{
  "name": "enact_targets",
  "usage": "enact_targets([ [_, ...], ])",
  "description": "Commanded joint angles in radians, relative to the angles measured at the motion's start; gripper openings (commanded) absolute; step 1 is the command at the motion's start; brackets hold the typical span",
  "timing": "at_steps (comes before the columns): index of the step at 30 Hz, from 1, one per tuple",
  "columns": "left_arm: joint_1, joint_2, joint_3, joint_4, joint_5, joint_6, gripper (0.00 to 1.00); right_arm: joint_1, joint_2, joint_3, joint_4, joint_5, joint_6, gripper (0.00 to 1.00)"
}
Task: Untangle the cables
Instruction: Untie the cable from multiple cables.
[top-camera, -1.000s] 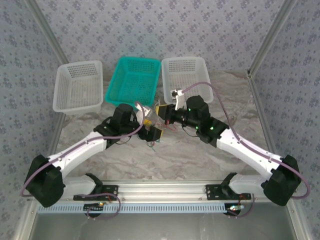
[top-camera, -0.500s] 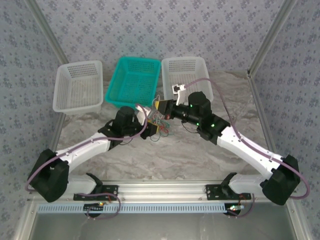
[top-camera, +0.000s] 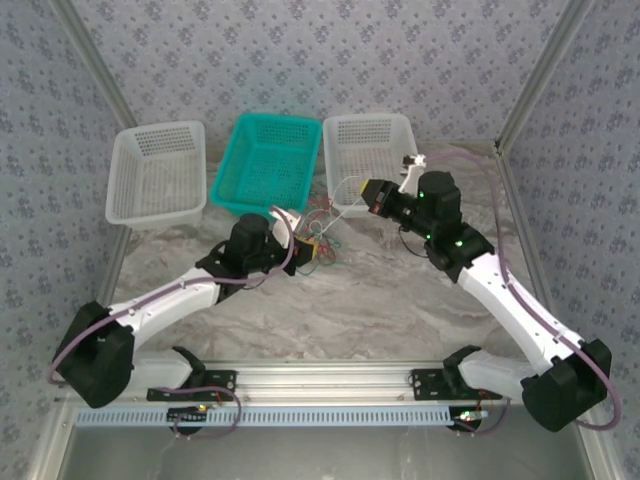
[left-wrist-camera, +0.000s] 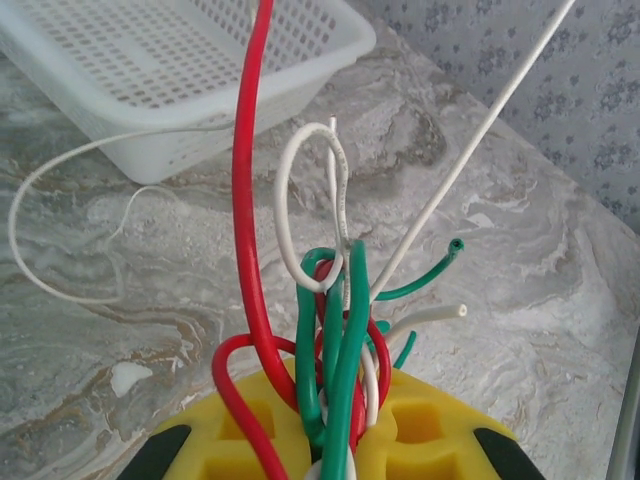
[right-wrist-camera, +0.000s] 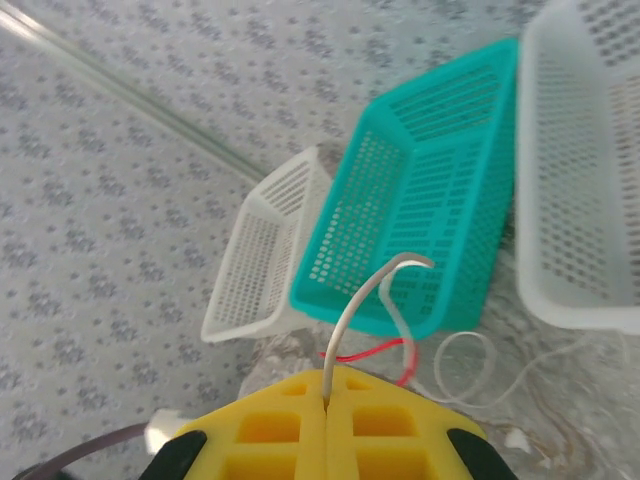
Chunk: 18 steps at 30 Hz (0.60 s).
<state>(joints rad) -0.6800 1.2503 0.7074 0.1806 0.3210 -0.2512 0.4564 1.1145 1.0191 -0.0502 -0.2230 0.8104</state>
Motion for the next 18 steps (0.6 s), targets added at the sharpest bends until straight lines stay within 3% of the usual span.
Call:
enact_targets([
  [1, 0.008, -0.014, -0.052, -0.171, -0.117, 0.001, 0.01, -0.096, -0.099, 0.012, 0.051, 0.07, 0.042, 0.0],
  [8, 0.032, -0.041, -0.082, -0.251, -0.183, -0.03, 0.11, -0.236, -0.198, 0.01, -0.065, 0.138, 0.024, 0.0],
  [14, 0.08, -0.115, -0.119, -0.304, -0.246, -0.074, 0.13, -0.349, -0.288, -0.029, -0.176, 0.219, 0.058, 0.0],
  [18, 0.135, -0.201, -0.167, -0.304, -0.186, -0.076, 0.14, -0.416, -0.317, -0.046, -0.176, 0.15, 0.069, 0.0],
])
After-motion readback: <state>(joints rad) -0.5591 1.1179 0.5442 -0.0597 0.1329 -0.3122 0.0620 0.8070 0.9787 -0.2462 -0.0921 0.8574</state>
